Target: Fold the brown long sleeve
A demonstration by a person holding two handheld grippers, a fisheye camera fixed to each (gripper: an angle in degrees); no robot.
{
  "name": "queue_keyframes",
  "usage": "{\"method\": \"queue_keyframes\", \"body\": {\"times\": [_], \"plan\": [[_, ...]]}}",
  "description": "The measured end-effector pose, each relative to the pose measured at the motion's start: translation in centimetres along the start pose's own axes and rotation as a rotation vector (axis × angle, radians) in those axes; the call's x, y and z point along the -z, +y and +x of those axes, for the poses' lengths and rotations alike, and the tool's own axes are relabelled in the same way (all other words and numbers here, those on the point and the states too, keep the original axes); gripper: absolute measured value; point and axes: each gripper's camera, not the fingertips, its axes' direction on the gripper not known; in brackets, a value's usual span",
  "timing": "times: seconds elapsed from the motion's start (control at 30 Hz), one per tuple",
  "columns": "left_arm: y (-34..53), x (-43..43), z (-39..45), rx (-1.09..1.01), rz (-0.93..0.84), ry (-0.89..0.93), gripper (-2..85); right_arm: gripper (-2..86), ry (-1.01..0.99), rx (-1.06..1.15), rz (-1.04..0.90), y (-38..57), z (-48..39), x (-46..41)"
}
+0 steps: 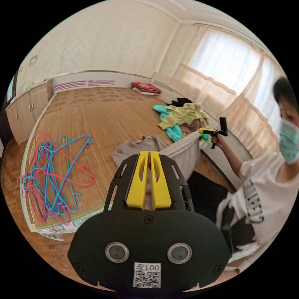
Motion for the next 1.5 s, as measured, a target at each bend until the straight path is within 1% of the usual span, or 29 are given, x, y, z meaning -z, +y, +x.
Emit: {"method": "queue_keyframes", "body": {"times": [0.07, 0.1, 0.17, 0.2, 0.23, 0.27, 0.33, 0.4, 0.5, 0.57, 0.6, 0.67, 0.7, 0.77, 0.83, 0.87, 0.93, 1.0, 1.1, 1.17, 1.23, 1.27, 1.33, 1.4, 1.5], "plan": [[-3.8, -7.7, -5.9, 0.132, -0.026, -0.059, -1.0, 1.8, 0.113, -0.073, -0.052, -4.3, 3.2, -6.5], [-4.3, -9.7, -7.4, 0.171, -0.033, -0.075, -1.1, 2.2, 0.140, -0.082, -0.061, -5.0, 3.8, -8.1], [-4.7, -16.7, -12.4, 0.320, -0.149, -0.180, -0.9, 4.1, 0.242, -0.166, -0.163, -6.9, 6.3, -14.4], [-4.5, -17.8, -13.1, 0.343, -0.177, -0.209, -0.8, 4.7, 0.262, -0.182, -0.203, -7.1, 6.8, -15.6], [-4.2, -19.1, -14.1, 0.370, -0.192, -0.267, 0.1, 7.3, 0.298, -0.175, -0.263, -7.5, 7.2, -17.2], [-3.9, -19.3, -14.8, 0.378, -0.162, -0.292, 0.6, 9.2, 0.335, -0.150, -0.277, -8.0, 7.0, -17.6], [-3.6, -18.9, -15.5, 0.368, -0.122, -0.300, 0.9, 10.5, 0.359, -0.126, -0.258, -8.5, 6.6, -16.6], [-3.4, -18.9, -15.4, 0.329, -0.146, -0.313, 1.2, 10.4, 0.345, -0.124, -0.241, -9.0, 6.2, -15.0], [-1.8, -19.9, -12.4, 0.187, -0.242, -0.287, 2.9, 10.8, 0.256, -0.102, -0.222, -8.9, 4.4, -12.2], [1.1, -20.9, -8.3, 0.069, -0.313, -0.189, 5.0, 11.5, 0.196, -0.018, -0.234, -7.8, 1.2, -10.3], [2.1, -21.0, -7.1, 0.042, -0.327, -0.164, 5.6, 11.7, 0.187, 0.014, -0.248, -7.4, 0.1, -10.0], [6.1, -21.4, -1.5, -0.060, -0.355, -0.080, 7.1, 12.6, 0.178, 0.134, -0.316, -5.8, -5.0, -9.0], [7.0, -21.6, 0.0, -0.090, -0.360, -0.065, 7.2, 12.7, 0.166, 0.152, -0.330, -5.4, -6.2, -8.8], [9.8, -23.0, 4.7, -0.191, -0.412, -0.077, 7.6, 13.0, 0.093, 0.163, -0.359, -4.5, -10.2, -8.3], [11.1, -24.9, 7.0, -0.256, -0.481, -0.124, 8.1, 13.2, 0.077, 0.173, -0.378, -4.4, -12.4, -8.3], [11.8, -26.2, 8.0, -0.297, -0.514, -0.170, 8.5, 13.4, 0.091, 0.198, -0.390, -4.5, -13.8, -8.6], [12.5, -27.7, 9.0, -0.331, -0.527, -0.211, 8.8, 13.7, 0.120, 0.243, -0.403, -4.8, -15.7, -9.1], [12.8, -28.8, 9.4, -0.350, -0.538, -0.204, 9.1, 14.0, 0.126, 0.285, -0.434, -5.2, -17.5, -10.0], [13.5, -30.4, 9.4, -0.375, -0.559, -0.186, 9.4, 13.8, 0.252, 0.379, -0.507, -5.8, -20.3, -11.7], [14.2, -31.5, 8.6, -0.371, -0.575, -0.140, 8.8, 12.5, 0.341, 0.452, -0.553, -6.2, -22.2, -12.7], [14.8, -32.4, 8.0, -0.373, -0.604, -0.150, 7.5, 11.2, 0.371, 0.467, -0.561, -6.9, -23.3, -12.8], [15.4, -33.2, 7.7, -0.386, -0.624, -0.196, 6.2, 10.0, 0.386, 0.481, -0.566, -7.3, -24.0, -12.8], [16.5, -34.3, 7.7, -0.405, -0.636, -0.208, 5.6, 6.9, 0.405, 0.513, -0.562, -7.7, -25.2, -12.7], [17.7, -35.5, 8.2, -0.414, -0.636, -0.208, 5.4, 4.8, 0.452, 0.561, -0.559, -7.8, -26.5, -12.7], [20.0, -37.4, 10.3, -0.474, -0.646, -0.278, 6.4, 4.0, 0.555, 0.623, -0.532, -7.8, -28.8, -12.3]]}}
